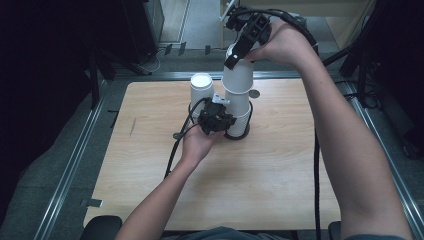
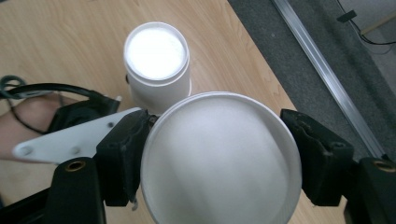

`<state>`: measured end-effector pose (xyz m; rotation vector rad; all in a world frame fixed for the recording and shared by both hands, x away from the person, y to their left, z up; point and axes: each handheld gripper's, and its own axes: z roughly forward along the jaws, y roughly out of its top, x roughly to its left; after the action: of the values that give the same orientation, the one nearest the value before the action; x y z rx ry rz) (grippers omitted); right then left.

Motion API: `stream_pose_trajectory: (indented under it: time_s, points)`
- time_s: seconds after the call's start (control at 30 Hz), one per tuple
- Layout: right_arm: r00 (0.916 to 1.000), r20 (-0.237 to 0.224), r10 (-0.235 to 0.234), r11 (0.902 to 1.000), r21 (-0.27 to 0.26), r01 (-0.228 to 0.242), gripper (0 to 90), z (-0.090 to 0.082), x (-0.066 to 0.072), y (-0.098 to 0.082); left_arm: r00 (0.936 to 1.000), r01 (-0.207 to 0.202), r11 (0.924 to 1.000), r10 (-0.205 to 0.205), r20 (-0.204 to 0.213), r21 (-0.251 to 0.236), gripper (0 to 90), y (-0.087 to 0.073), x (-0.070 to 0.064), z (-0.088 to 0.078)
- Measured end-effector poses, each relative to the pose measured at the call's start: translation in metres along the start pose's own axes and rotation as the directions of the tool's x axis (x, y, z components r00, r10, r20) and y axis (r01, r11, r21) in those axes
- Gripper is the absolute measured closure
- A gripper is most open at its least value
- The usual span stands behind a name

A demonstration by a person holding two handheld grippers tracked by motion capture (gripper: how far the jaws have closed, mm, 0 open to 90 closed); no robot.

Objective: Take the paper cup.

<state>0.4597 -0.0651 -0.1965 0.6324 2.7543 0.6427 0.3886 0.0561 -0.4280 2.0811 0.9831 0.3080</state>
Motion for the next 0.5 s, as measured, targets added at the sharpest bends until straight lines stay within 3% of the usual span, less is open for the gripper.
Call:
stream_pose_trajectory:
  time_s: [0.27,0.5]
  points:
    - [0.9978,-0.065,0.015,0.9989,-0.044,-0.018,26.9,-0.024,0.000,-0.024,0.9976,-0.012,0.9999,0.012,0.069,-0.007,69.0,-0.003,0.003,-0.014]
    - [0.9939,-0.109,0.016,0.9979,-0.061,-0.023,26.8,-0.031,0.008,-0.051,0.9887,-0.029,0.9996,0.030,0.147,-0.004,56.8,-0.009,0.006,-0.026]
